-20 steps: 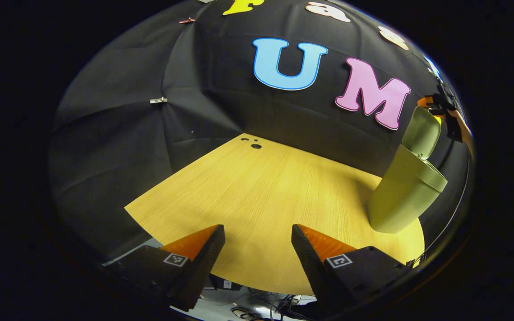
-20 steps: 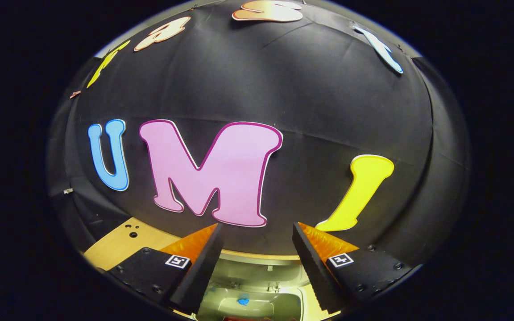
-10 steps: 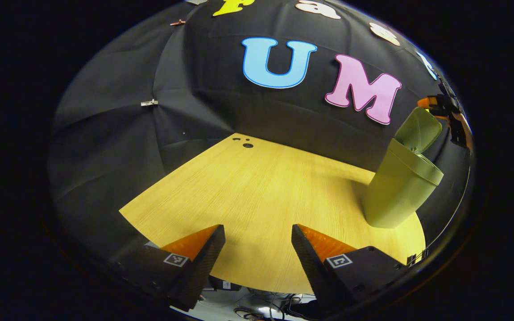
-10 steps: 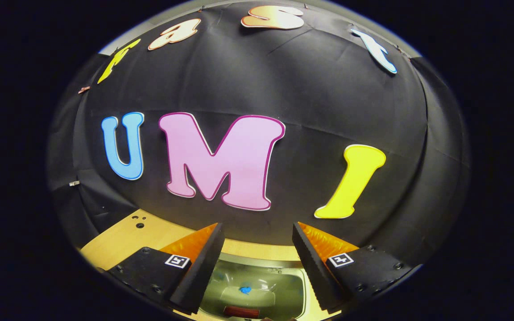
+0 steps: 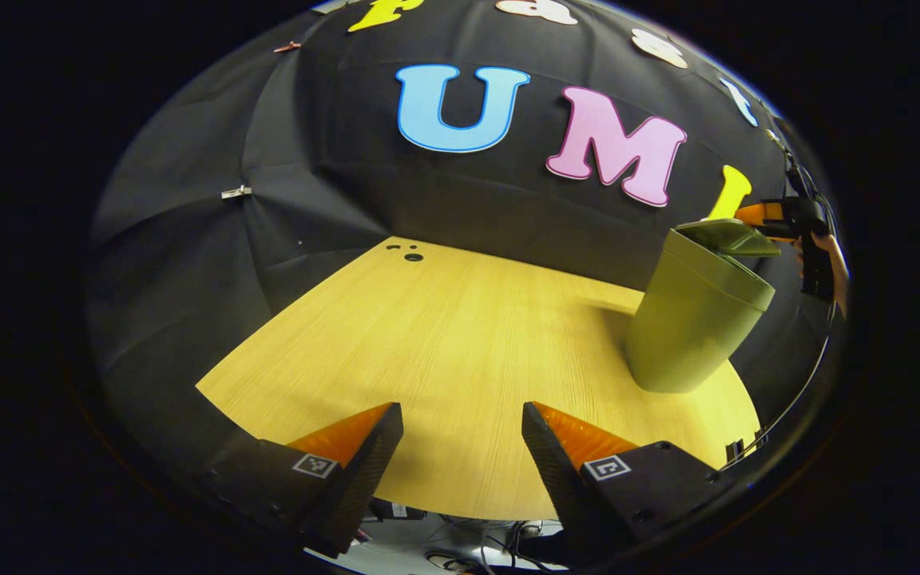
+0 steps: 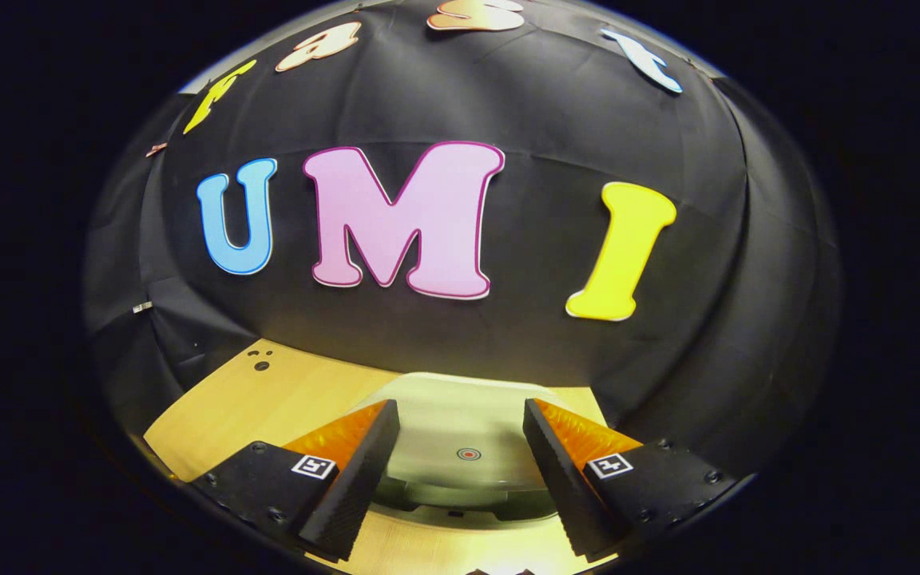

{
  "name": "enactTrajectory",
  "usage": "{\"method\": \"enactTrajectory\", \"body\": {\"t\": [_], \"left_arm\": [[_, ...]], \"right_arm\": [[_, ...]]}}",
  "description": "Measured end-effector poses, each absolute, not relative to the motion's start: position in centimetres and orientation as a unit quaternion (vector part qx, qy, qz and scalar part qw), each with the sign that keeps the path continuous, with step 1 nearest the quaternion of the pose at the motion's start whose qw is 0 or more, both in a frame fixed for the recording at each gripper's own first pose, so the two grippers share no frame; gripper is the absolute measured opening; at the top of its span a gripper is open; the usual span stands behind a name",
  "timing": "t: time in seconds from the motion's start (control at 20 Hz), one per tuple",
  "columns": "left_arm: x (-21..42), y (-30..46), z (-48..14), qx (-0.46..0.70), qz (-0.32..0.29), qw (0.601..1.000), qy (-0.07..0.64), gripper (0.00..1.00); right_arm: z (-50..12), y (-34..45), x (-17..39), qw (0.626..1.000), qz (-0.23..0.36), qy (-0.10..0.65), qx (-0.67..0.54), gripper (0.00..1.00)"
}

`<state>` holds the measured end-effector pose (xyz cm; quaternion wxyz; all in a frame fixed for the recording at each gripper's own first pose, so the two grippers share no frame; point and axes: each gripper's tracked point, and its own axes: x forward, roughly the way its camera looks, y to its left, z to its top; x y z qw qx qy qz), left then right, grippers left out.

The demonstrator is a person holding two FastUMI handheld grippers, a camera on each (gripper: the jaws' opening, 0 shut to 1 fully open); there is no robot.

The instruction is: Press the lid of the desktop garbage bin to open it, pick up the crumpled paper on the desktop and throw it into the bin, then pick up the pop can on the desktop and drop it into the bin, and finally close the garbage bin lid.

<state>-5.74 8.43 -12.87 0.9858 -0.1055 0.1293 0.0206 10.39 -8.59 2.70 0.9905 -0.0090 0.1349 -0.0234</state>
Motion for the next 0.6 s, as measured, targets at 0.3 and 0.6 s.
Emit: {"method": "enactTrajectory", "body": {"t": [0.3, 0.6], "left_arm": [[-5.8, 7.0, -12.7, -0.095, 0.005, 0.986, 0.134, 0.96], [-5.7, 6.1, -12.8, -0.084, -0.010, 0.987, 0.138, 0.96]], "right_arm": [[-1.4, -9.5, 8.6, 0.985, -0.032, 0.167, 0.018, 0.98], [-2.4, -9.3, 7.4, 0.985, -0.044, 0.166, 0.021, 0.99]]}}
